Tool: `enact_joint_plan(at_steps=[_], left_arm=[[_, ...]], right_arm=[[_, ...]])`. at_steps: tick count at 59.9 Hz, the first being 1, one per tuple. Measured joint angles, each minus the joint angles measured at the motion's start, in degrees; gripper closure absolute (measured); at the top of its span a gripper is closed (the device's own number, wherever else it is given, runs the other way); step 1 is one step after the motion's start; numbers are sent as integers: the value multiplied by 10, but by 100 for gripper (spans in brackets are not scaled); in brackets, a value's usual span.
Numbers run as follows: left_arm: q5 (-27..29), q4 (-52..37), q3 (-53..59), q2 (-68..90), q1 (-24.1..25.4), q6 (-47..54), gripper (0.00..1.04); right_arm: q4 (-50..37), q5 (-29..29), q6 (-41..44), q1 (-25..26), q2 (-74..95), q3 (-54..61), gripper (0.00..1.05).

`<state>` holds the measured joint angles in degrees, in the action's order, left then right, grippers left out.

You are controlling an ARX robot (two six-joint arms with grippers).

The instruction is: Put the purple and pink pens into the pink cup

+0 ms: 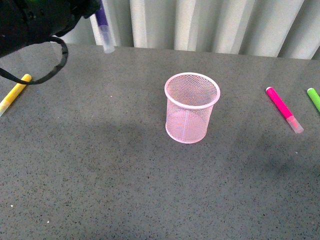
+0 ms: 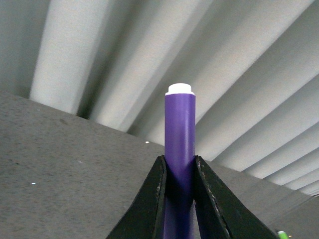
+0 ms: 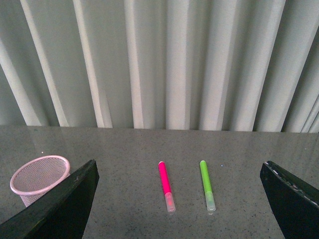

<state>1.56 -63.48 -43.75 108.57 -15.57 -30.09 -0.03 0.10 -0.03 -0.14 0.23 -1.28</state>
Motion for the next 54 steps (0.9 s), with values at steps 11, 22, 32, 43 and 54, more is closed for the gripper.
enact_joint_plan(at_steps=[11,22,32,43,54], left_arm=[[79,-75,12,24,-91,25,92],[139,-137,7,71,-154,118,92],[151,-143,-7,92,-177,145,92],[154,-120,-24,95,-191,130,92],[154,-110,-36,108,-206,120,92]], right_arm=[[0,0,0,0,0,0,7],[0,0,0,0,0,0,7],[0,0,0,0,0,0,7],[0,0,0,0,0,0,7],[0,0,0,0,0,0,7]])
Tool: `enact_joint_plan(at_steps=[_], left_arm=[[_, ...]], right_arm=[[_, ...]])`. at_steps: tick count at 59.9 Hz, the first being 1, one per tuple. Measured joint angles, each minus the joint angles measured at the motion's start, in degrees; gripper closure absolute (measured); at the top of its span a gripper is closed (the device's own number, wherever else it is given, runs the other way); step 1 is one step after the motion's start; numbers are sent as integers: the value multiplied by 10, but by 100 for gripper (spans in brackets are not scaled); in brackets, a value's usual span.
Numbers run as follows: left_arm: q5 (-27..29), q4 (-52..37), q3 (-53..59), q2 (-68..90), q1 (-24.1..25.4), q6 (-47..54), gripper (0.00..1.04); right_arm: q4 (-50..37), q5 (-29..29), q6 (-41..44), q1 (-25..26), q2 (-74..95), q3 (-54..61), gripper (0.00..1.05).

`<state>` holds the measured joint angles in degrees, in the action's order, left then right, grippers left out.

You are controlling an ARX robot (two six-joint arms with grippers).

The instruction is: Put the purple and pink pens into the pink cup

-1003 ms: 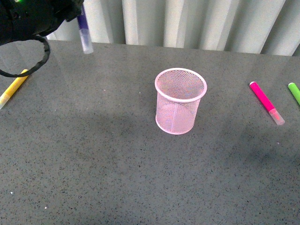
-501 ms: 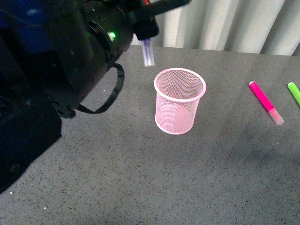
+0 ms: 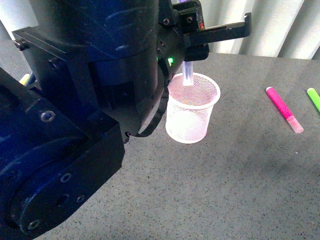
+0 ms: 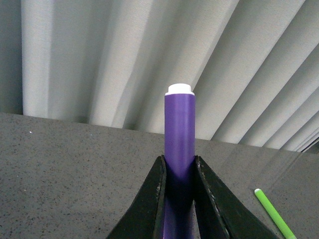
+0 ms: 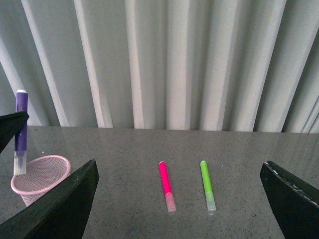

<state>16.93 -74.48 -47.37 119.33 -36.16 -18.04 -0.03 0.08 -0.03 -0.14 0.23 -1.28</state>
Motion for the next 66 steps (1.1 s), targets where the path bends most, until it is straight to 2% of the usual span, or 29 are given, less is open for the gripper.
enact_joint_plan(at_steps=[38,66], left_arm=[[23,5,-38,55,-6,-3,92],[40,87,-57,65,-4,-81,92]], right_arm=[[0,0,0,0,0,0,7],[0,0,0,0,0,0,7]])
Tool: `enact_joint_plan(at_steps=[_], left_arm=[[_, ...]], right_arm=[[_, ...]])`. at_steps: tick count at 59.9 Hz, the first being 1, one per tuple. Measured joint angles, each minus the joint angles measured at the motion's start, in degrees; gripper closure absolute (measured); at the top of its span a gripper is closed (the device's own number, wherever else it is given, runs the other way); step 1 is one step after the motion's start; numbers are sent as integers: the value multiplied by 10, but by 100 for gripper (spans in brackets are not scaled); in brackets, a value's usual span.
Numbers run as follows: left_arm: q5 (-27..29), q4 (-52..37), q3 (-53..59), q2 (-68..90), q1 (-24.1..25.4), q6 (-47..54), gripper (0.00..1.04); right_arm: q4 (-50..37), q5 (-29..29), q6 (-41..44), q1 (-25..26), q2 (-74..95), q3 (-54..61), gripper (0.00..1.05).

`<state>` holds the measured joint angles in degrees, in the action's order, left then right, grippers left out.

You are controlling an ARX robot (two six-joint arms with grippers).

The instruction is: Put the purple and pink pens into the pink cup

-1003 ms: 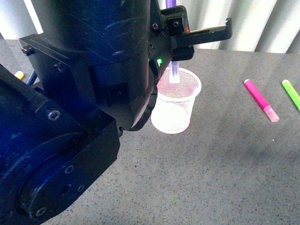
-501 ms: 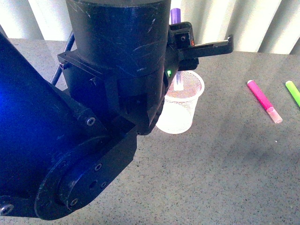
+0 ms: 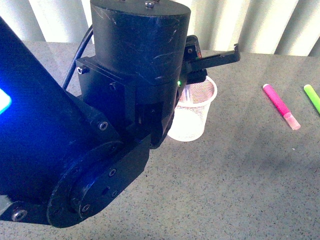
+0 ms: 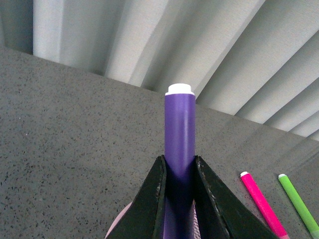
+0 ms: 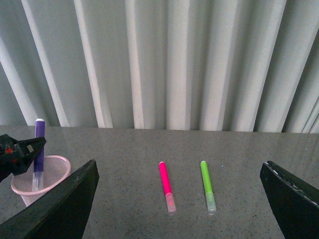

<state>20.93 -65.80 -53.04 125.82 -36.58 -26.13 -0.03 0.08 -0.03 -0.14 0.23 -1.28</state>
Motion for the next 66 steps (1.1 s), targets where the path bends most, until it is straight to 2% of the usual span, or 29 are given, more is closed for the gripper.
enact_joint_plan(at_steps=[8,15,25,28,32,37,50,52,53,57,62,66], left_arm=[[-1,28,-1,0,6,-35,69],[-13,43,15,-26,17,-57,40],[-28,68,61,-87,38,-55,11],[-32,80,77,-109,43,-41,5],[-64,159,125,-185,54,8,7],[-46,252,204,-290,58,94,7],[-44,264,230,-330,59,155,7],[-28,248,234,-323,59,165,8],[-1,204,244,-314,59,178,12],[51,59,287,-296,67,211,22],[47,-62,347,-313,95,235,37],[28,-79,376,-353,120,244,48]], right_arm=[[0,0,0,0,0,0,7],[0,0,0,0,0,0,7],[0,0,0,0,0,0,7],[0,0,0,0,0,0,7],[0,0,0,0,0,0,7],[0,0,0,0,0,0,7],[0,0,0,0,0,0,7],[0,0,0,0,0,0,7],[0,0,0,0,0,0,7],[0,-1,0,0,0,0,7],[0,1,0,0,0,0,7],[0,0,0,0,0,0,7]])
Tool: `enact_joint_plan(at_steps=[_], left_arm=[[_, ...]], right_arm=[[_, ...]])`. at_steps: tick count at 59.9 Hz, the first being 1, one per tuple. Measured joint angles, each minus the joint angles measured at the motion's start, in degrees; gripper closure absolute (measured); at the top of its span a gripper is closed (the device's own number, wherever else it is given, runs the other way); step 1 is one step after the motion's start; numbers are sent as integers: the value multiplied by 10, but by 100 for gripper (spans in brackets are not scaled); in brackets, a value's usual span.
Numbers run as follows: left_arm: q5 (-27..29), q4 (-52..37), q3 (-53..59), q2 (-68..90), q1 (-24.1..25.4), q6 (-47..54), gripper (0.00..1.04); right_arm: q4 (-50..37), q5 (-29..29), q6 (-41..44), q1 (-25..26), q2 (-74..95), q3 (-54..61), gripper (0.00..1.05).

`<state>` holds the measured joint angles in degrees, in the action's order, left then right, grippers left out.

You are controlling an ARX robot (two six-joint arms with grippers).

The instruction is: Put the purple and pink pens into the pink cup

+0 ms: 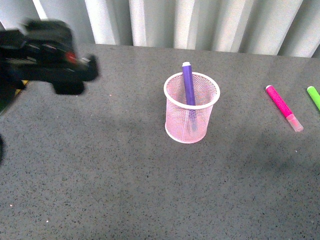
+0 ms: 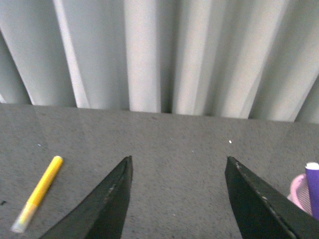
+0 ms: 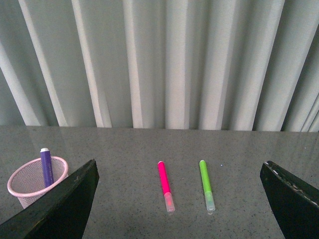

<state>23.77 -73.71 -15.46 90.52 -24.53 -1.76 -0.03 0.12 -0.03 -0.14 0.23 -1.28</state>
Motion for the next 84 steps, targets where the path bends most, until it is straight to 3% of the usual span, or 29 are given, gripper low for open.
enact_joint_plan(at_steps=[11,17,50,53,57,84], left_arm=[[-62,43,76,-119,65,7,84],[-92,117,90,-198,91,9,102],[-185,343,148,-497,189,13,101],[-225,365,150,-521,216,13,101],[-234,391,150,-551,237,13,101],[-236,532,150,-701,244,13,101]], right_arm=[[0,-2,0,0,0,0,7],[0,0,0,0,0,0,7],[0,0,0,0,0,0,7],[0,0,0,0,0,0,7],[0,0,0,0,0,0,7],[0,0,0,0,0,0,7]])
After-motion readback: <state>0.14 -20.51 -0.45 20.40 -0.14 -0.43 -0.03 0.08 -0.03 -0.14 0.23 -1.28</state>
